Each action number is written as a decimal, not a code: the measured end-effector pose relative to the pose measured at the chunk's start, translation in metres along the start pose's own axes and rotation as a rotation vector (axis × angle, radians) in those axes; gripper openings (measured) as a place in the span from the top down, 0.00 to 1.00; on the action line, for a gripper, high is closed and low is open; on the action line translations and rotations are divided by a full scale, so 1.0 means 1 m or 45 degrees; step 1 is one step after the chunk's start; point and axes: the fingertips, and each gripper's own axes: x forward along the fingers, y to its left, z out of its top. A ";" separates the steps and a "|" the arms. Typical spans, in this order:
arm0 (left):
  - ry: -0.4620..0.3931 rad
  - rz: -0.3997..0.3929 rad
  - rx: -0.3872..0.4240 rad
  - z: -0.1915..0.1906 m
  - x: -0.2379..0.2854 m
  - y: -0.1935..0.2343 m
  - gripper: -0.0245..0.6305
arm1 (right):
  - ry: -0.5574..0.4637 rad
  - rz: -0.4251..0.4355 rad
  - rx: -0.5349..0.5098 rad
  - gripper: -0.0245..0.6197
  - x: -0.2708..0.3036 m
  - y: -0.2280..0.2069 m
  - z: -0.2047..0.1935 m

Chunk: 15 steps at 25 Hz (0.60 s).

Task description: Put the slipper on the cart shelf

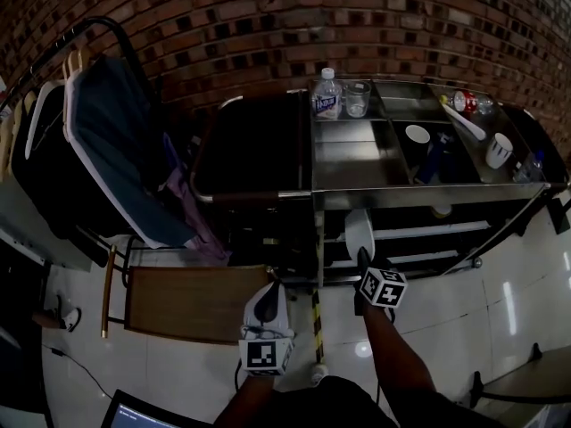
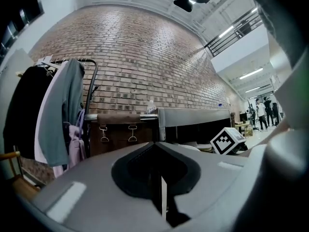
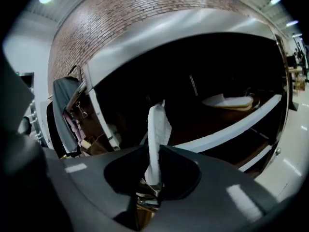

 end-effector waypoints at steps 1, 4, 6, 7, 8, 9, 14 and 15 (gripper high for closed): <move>-0.003 0.000 0.005 0.001 0.001 0.001 0.94 | 0.000 0.003 0.035 0.87 0.008 -0.002 0.003; 0.003 0.011 0.017 0.002 0.000 0.006 0.94 | -0.006 0.006 0.168 0.87 0.032 -0.009 0.010; 0.013 0.017 0.028 0.001 -0.002 0.009 0.94 | 0.005 -0.002 0.255 0.87 0.050 -0.013 0.009; 0.017 0.015 0.036 0.000 -0.002 0.010 0.94 | 0.012 -0.007 0.286 0.87 0.058 -0.014 0.009; 0.019 0.010 0.044 -0.001 -0.003 0.010 0.94 | 0.019 -0.013 0.305 0.87 0.066 -0.016 0.009; 0.016 0.003 0.050 -0.002 -0.003 0.010 0.94 | 0.024 -0.024 0.313 0.87 0.072 -0.018 0.011; 0.018 -0.003 0.047 -0.005 -0.011 0.011 0.94 | 0.047 -0.132 0.216 0.85 0.085 -0.036 0.009; 0.024 0.000 0.049 -0.006 -0.012 0.013 0.94 | 0.051 -0.150 0.196 0.85 0.087 -0.037 0.007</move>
